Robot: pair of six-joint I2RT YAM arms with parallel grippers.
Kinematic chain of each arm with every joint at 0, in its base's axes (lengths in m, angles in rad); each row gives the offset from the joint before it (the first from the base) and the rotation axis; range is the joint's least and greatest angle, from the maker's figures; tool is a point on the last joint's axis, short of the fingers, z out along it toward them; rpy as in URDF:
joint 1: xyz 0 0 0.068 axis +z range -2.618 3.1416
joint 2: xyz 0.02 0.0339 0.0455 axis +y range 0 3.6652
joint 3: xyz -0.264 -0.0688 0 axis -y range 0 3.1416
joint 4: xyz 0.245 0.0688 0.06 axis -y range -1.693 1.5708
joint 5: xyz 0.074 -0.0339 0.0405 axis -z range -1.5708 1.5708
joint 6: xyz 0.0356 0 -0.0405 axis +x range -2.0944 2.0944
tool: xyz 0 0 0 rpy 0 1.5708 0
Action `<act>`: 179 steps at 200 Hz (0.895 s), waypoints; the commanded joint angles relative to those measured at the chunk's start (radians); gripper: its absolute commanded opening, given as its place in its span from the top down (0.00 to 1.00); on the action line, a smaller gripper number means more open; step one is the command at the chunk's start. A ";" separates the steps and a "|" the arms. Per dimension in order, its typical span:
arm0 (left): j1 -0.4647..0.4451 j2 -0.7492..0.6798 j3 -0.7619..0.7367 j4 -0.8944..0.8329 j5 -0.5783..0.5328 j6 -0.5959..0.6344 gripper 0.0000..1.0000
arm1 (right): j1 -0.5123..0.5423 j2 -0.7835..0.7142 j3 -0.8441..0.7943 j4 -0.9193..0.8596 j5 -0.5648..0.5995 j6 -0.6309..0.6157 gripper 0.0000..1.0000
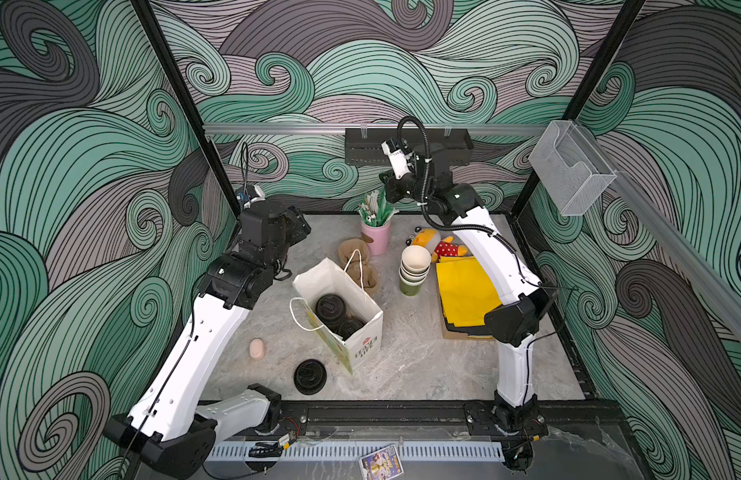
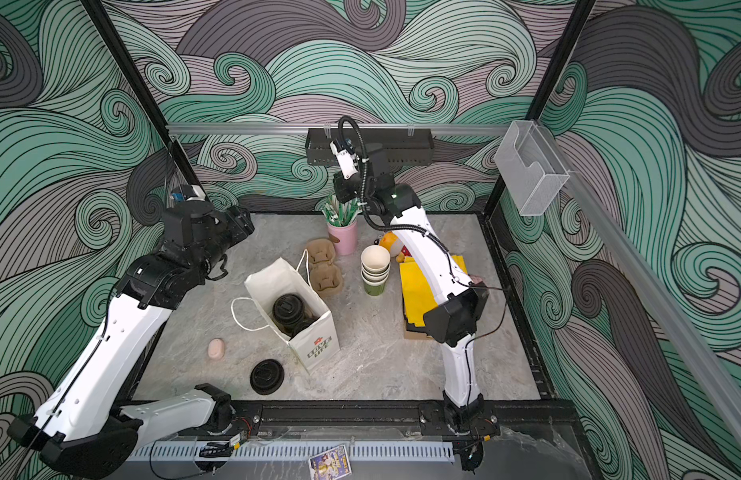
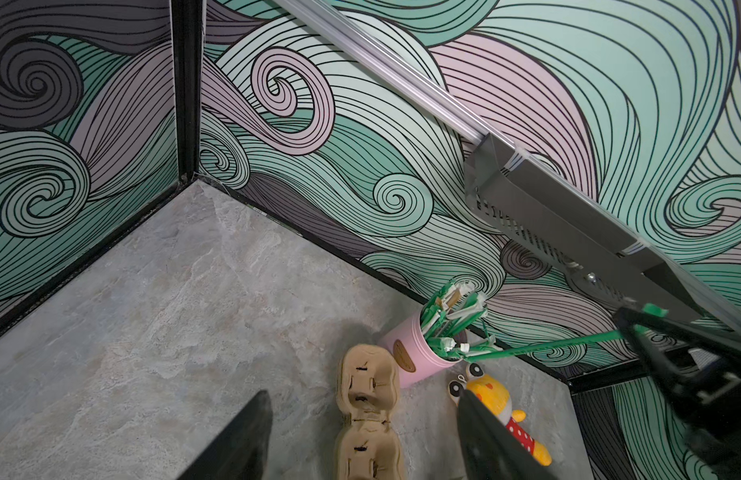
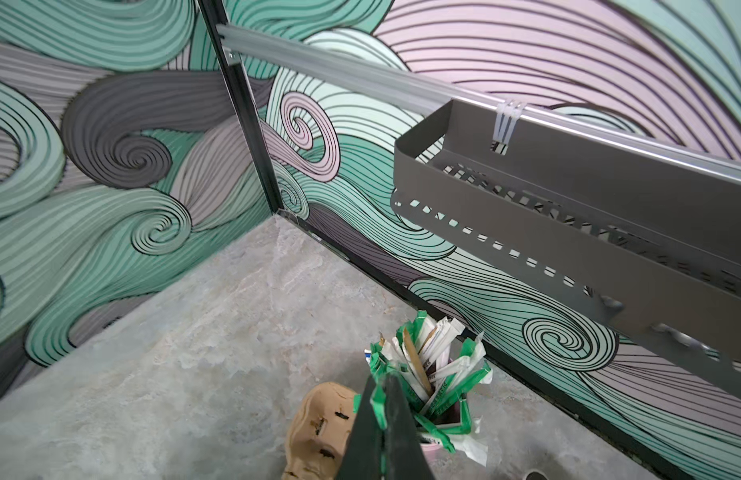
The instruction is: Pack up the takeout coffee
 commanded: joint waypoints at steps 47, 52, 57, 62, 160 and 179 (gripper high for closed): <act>-0.003 0.038 0.117 0.058 0.297 0.246 0.28 | -0.002 -0.113 0.048 -0.159 0.031 0.235 1.00; -0.002 0.051 0.131 0.065 0.345 0.272 0.28 | -0.002 -0.106 0.080 -0.201 0.035 0.253 1.00; -0.003 0.066 0.144 0.071 0.395 0.298 0.29 | -0.002 -0.102 0.112 -0.240 0.040 0.274 1.00; -0.004 0.081 0.158 0.078 0.444 0.318 0.30 | -0.002 -0.098 0.140 -0.280 0.034 0.290 1.00; -0.004 0.049 0.154 -0.025 0.211 0.066 0.32 | -0.001 -0.220 0.267 -0.423 -0.266 0.579 1.00; -0.003 0.015 0.191 -0.184 0.103 0.018 0.32 | 0.018 -0.269 0.190 -0.319 -0.394 0.611 1.00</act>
